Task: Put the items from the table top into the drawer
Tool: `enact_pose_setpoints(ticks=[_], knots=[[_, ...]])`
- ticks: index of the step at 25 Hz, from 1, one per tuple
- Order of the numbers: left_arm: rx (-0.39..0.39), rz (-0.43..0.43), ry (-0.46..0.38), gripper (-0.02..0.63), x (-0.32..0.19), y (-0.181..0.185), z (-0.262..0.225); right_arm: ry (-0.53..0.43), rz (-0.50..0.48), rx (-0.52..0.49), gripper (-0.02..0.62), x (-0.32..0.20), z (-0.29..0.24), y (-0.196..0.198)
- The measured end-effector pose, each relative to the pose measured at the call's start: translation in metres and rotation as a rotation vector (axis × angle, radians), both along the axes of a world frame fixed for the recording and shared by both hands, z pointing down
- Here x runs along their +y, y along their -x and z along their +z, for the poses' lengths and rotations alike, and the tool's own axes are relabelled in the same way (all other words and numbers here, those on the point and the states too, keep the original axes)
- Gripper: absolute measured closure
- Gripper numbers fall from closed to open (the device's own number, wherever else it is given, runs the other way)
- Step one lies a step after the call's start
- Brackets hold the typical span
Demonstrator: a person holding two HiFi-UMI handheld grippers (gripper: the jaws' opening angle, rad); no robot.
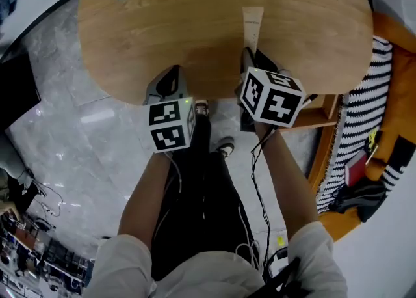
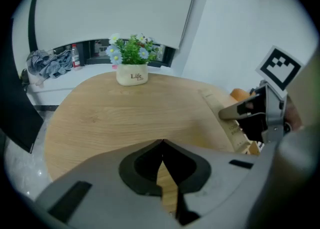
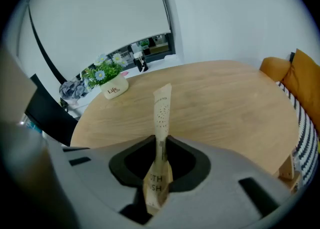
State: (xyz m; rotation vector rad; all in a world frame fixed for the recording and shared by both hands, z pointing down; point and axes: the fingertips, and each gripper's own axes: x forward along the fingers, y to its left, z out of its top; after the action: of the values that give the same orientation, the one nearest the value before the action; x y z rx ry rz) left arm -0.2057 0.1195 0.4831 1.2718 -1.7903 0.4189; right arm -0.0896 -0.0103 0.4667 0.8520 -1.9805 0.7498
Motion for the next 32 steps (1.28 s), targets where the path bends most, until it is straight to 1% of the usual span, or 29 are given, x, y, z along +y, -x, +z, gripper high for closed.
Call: enact_pose_setpoints(ticks=[3,6,11,13,21,24,28,32], knots=[[0.008,0.060,-0.007,0.597,-0.011,-0.028,-0.004,0.008,0.063,0.005,0.534,-0.001,-0.007,-0.039],[0.012,0.122,-0.016,0.597,-0.025,-0.057,-0.008,0.017,0.148,0.000,0.534,-0.003,-0.013,-0.080],[0.025,0.243,-0.039,0.597,-0.051,-0.113,-0.011,0.052,0.361,-0.043,0.534,0.001,-0.020,-0.158],[0.027,0.292,-0.043,0.597,-0.060,-0.135,-0.012,0.055,0.428,-0.048,0.534,0.003,-0.021,-0.187],[0.041,0.448,-0.028,0.597,-0.076,-0.220,-0.011,0.053,0.601,-0.033,0.534,0.012,-0.019,-0.285],[0.041,0.517,-0.020,0.597,-0.083,-0.249,-0.010,0.065,0.685,-0.044,0.534,0.016,-0.017,-0.317],[0.036,0.617,-0.012,0.597,-0.097,-0.276,-0.008,0.085,0.804,-0.061,0.534,0.025,-0.010,-0.344],[0.031,0.663,-0.027,0.597,-0.114,-0.300,-0.011,0.101,0.858,-0.079,0.534,0.025,-0.001,-0.361]])
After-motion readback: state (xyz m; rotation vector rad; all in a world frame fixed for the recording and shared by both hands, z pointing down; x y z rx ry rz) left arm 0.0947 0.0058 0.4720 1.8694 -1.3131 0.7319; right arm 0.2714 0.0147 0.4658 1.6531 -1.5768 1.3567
